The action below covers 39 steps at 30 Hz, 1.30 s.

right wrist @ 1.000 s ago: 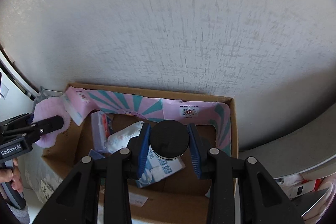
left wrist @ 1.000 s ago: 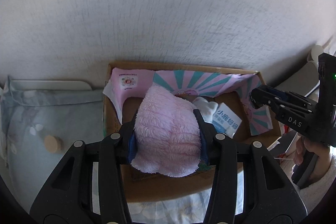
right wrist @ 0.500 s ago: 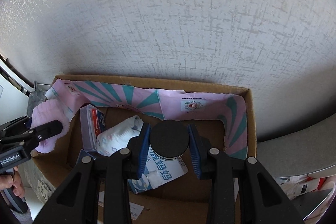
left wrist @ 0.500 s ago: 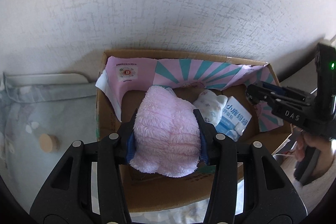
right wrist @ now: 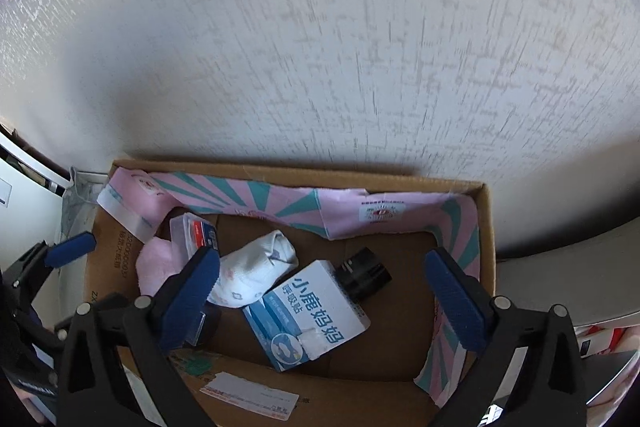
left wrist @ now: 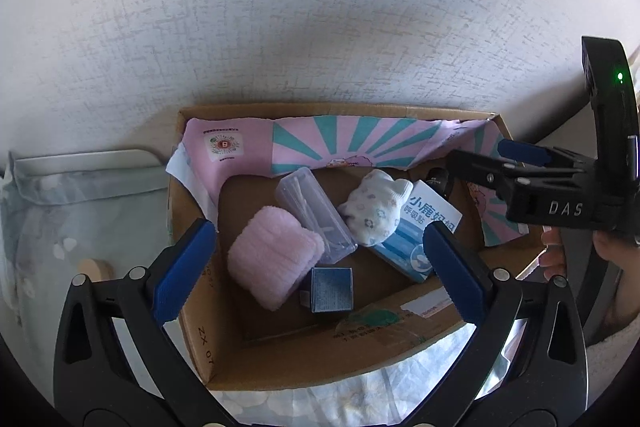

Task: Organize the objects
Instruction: 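Withdraw both tools and move toward the beige jar and tissue pack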

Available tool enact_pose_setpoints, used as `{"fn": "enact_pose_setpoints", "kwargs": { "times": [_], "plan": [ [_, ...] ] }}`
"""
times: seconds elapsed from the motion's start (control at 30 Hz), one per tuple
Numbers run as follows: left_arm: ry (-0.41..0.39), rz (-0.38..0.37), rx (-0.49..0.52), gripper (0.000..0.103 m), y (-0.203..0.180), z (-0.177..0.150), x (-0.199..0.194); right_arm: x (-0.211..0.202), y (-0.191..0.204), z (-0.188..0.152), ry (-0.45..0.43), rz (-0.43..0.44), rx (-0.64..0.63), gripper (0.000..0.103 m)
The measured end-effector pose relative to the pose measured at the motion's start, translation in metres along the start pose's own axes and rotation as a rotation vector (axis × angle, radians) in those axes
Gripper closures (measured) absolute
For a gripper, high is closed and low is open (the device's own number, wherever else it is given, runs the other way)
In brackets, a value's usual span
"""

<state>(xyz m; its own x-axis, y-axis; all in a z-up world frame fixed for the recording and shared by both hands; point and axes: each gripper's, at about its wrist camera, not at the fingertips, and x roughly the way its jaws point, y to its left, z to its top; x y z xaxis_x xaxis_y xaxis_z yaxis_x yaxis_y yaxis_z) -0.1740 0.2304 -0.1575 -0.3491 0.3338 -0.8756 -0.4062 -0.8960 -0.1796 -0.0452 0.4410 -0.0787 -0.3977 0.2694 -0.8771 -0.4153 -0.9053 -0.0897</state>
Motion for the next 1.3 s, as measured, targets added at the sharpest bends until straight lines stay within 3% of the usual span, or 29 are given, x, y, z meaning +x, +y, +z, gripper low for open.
{"fn": "enact_pose_setpoints", "kwargs": {
  "times": [0.4,0.73,1.13,1.3],
  "plan": [
    [0.006,-0.003,0.032,0.0,0.002,-0.003,-0.022,-0.014,0.002,0.001,-0.017,0.011,0.026,0.001],
    [-0.03,-0.016,0.073,0.0,0.003,-0.007,-0.062,-0.051,0.014,-0.002,-0.091,-0.011,0.032,0.001],
    [-0.121,-0.002,0.118,0.0,0.03,-0.027,-0.134,-0.09,0.063,-0.029,-0.173,0.018,0.048,0.001],
    [-0.156,0.006,0.102,0.0,0.05,-0.045,-0.159,-0.109,0.092,-0.047,-0.221,-0.055,0.028,0.001]
  ]
}}
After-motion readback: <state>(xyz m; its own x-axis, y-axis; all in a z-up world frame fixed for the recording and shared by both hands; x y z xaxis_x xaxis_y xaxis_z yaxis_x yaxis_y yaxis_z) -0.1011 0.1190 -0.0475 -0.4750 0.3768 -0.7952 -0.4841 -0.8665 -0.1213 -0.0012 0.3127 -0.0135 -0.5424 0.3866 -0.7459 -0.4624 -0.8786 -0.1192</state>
